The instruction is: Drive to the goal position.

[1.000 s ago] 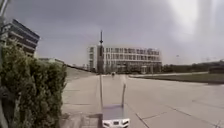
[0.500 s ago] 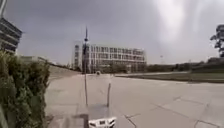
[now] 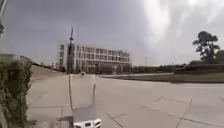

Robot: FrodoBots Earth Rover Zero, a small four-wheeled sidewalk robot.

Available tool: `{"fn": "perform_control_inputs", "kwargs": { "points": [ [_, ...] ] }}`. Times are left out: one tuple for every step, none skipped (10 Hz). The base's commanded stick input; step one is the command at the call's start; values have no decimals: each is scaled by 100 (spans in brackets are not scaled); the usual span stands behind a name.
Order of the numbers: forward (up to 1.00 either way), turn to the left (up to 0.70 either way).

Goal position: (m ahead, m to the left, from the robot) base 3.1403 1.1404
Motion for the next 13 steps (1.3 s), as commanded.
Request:
{"fn": "perform_control_inputs", "kwargs": {
  "points": [
    [0,-45],
    [0,-45],
    [0,-45],
    [0,-45],
    [0,-20],
    [26,0],
    [70,0],
    [70,0],
    [70,0],
    [70,0],
    [70,0],
    [70,0],
    [70,0]
  ]
}}
